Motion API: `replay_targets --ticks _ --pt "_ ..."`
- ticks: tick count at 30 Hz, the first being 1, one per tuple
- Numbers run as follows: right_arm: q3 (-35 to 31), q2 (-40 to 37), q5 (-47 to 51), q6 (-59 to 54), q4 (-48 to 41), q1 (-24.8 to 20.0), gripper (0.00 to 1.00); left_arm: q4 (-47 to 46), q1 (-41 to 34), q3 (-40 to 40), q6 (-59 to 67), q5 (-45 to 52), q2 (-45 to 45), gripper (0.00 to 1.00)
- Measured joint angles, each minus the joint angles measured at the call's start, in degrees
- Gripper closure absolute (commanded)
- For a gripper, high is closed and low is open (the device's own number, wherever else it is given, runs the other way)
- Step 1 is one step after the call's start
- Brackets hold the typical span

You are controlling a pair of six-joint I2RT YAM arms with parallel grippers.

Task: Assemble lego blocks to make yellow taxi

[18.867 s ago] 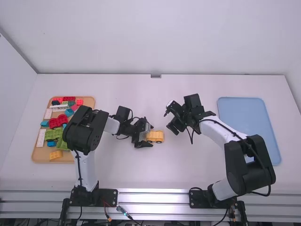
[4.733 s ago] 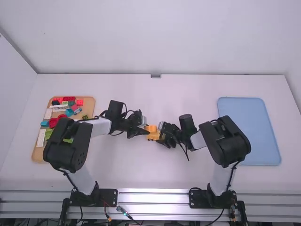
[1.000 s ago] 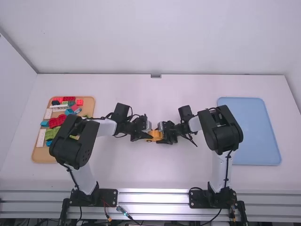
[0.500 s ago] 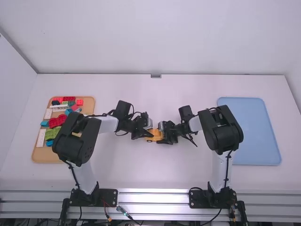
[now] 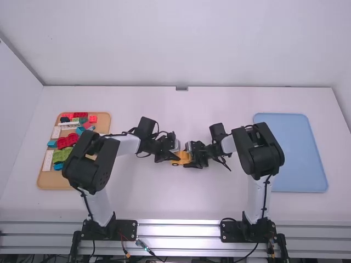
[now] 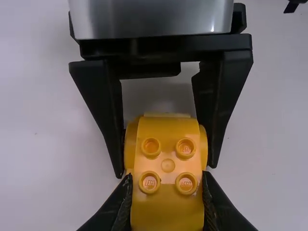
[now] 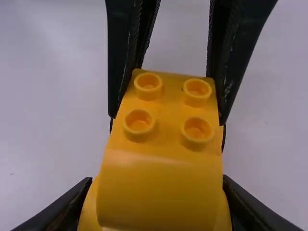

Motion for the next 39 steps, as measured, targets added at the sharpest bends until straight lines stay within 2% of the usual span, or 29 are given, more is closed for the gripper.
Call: replay_targets --ticks 19,29,39 --pt "0.0 0.0 0.1 -1.0 -0.3 -0.9 0.40 0.1 -4.0 0.0 -2.6 -9.1 -2.3 0.98" --pt "0.0 0.0 0.2 -1.2 -0.2 -1.1 0.39 0.0 -4.4 0.3 -3.1 -10.0 -2.4 0.98" --pt "0.0 0.0 0.2 -1.3 -0.3 -1.1 0.39 -5.7 -4.9 3.2 -2.6 -11.6 -2.1 0.98"
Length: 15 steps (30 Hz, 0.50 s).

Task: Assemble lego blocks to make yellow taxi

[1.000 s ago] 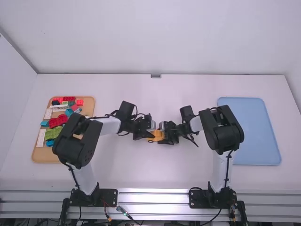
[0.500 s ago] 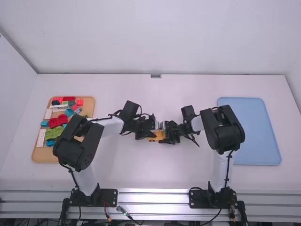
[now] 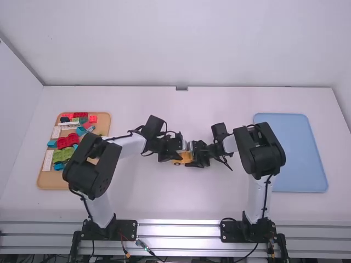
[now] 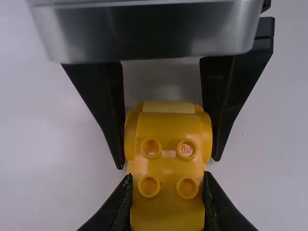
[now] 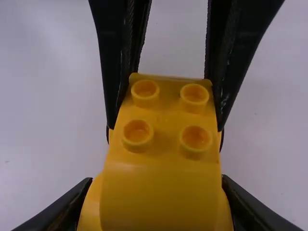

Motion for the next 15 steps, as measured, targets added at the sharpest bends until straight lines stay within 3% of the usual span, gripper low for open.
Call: replay_targets --ticks 5,6,11,15 --pt "0.0 0.0 0.0 0.0 0.0 0.0 0.39 -1.6 0.0 0.9 0.5 -0.1 0.3 0.97" --pt "0.0 0.0 0.0 0.0 0.0 0.0 0.39 -1.6 0.0 0.9 0.6 -0.2 0.3 0.88" --pt "0.0 0.0 0.0 0.1 0.1 0.0 0.39 -1.6 0.0 0.9 0.7 -0.2 0.3 0.82" --pt "0.0 0.0 0.0 0.0 0.0 0.0 0.39 -1.6 0.0 0.9 0.6 -0.2 0.3 0.82"
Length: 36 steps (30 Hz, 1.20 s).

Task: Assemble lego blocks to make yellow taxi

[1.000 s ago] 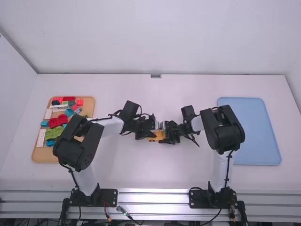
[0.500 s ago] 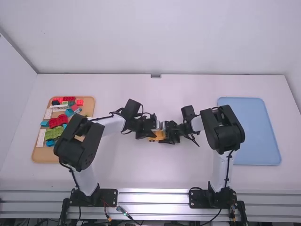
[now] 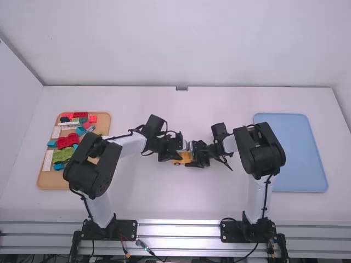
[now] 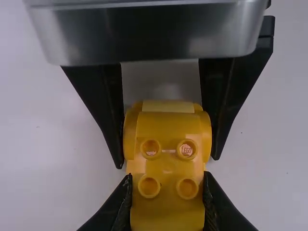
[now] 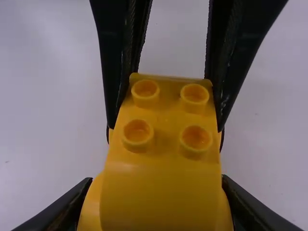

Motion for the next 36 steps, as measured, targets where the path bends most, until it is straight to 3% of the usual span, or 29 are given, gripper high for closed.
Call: replay_targets --ticks 12,21,30,33,35,36 --pt "0.0 0.0 0.0 0.0 0.0 0.0 0.39 0.0 0.0 0.0 0.0 0.0 0.0 0.75" --pt "0.0 0.0 0.1 0.2 0.3 1.1 0.39 -1.0 -1.7 -0.2 -0.8 -1.9 0.7 0.55" --pt "0.0 0.0 0.1 0.2 0.1 1.2 0.39 -3.0 -2.0 0.3 -0.9 -2.2 0.7 0.53" --pt "0.0 0.0 0.2 0.4 0.3 1.3 0.39 -4.9 -2.0 0.9 -0.9 -3.0 0.1 0.46" --pt "0.0 0.0 0.4 1.0 0.8 1.4 0.37 -5.7 -2.1 0.9 -1.1 -3.9 -0.5 0.32" --pt "0.0 0.0 0.6 1.4 1.1 1.5 0.37 -6.0 -2.1 0.8 -0.9 -4.4 -1.0 0.11"
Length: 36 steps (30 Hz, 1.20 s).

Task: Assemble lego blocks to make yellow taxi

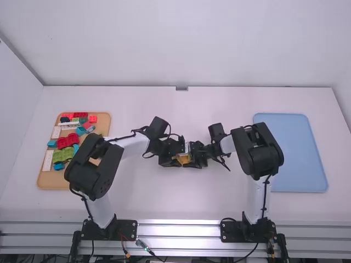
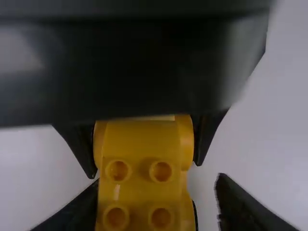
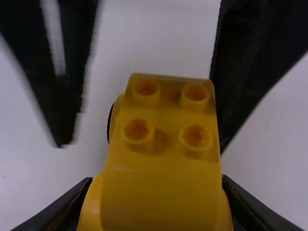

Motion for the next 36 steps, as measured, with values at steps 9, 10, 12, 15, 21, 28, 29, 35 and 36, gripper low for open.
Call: replay_targets --ticks 9,10,12,15,21,28,29,35,36 --pt "0.0 0.0 0.1 0.5 0.1 0.0 0.36 -2.5 6.3 -0.1 -0.2 -1.2 -7.0 0.01" --pt "0.0 0.0 0.1 0.5 0.1 0.0 0.36 -2.8 7.4 -0.1 -0.2 -0.7 -7.4 0.01" --pt "0.0 0.0 0.1 0.6 0.1 0.0 0.36 -3.0 10.5 -0.1 -0.2 0.6 -7.9 0.01" --pt "0.1 0.0 0.0 1.9 0.2 -0.1 0.37 -2.9 14.4 -0.1 -0.2 2.8 -7.9 0.01" --pt "4.2 0.0 1.0 9.0 -3.3 -2.5 0.44 -1.4 21.0 -0.9 -0.3 5.9 -7.9 0.01" --pt "9.7 -3.8 6.3 15.8 -15.2 -10.2 0.50 7.6 21.6 -2.5 -5.3 4.9 -7.9 0.01" --pt "10.0 -5.2 7.9 17.0 -16.0 -11.5 0.51 9.6 21.6 -2.8 -6.6 4.3 -7.9 0.01" --pt "10.6 -16.6 21.3 27.1 -18.1 -20.7 0.58 18.9 21.5 -4.4 -14.5 0.2 -7.9 0.01" --pt "10.6 -17.7 23.0 28.7 -17.6 -21.9 0.58 19.7 21.5 -4.5 -15.4 -0.2 -7.9 0.01"
